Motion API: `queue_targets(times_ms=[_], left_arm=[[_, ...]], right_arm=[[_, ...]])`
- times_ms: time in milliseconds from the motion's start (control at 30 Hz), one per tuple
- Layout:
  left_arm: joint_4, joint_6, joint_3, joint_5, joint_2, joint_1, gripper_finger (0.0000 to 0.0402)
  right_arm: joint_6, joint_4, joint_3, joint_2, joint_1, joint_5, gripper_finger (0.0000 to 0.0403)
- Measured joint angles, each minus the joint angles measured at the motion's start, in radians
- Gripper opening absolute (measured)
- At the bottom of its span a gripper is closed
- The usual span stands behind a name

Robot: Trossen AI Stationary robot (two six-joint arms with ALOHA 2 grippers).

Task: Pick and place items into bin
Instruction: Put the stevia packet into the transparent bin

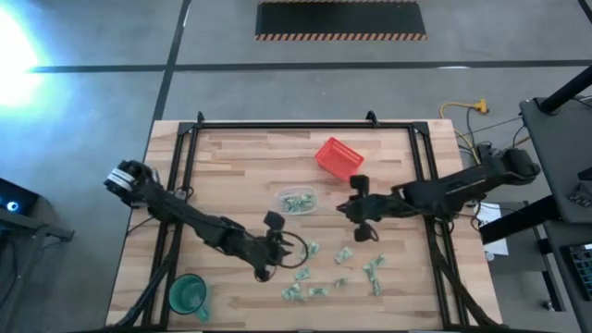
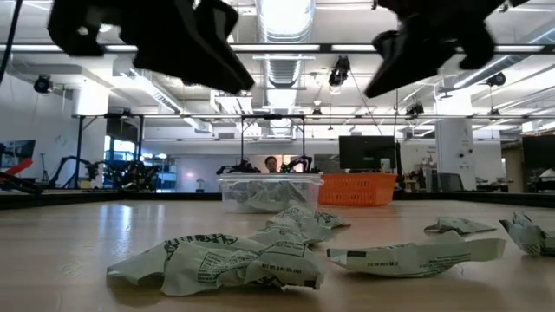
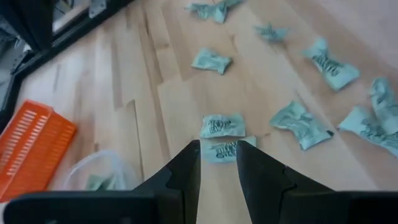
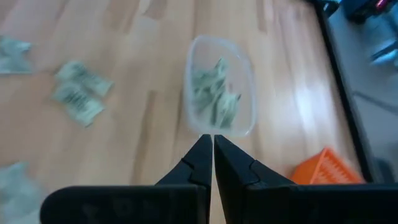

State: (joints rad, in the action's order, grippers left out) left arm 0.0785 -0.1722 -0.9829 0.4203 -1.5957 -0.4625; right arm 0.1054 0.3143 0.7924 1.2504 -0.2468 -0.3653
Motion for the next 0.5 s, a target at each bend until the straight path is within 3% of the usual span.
queue_targets(times_ms=[167,267,500], left_arm=[[0.0,0.006,-0.055,-0.002,-0.088,0.037,0.0087],[-0.007,0.009,-0.095,-0.068,-0.139,0.065,0.0093],[-0.003,0.013,-0.169,-0.18,-0.25,0.121,0.0156]], right_arm=[[-0.082,0.063,-0.034,-0.075,-0.035,0.0,0.0009],[-0.097,0.066,-0.048,-0.094,-0.039,0.0,0.0008],[-0.106,0.065,-0.074,-0.095,-0.039,0.0,0.0008]])
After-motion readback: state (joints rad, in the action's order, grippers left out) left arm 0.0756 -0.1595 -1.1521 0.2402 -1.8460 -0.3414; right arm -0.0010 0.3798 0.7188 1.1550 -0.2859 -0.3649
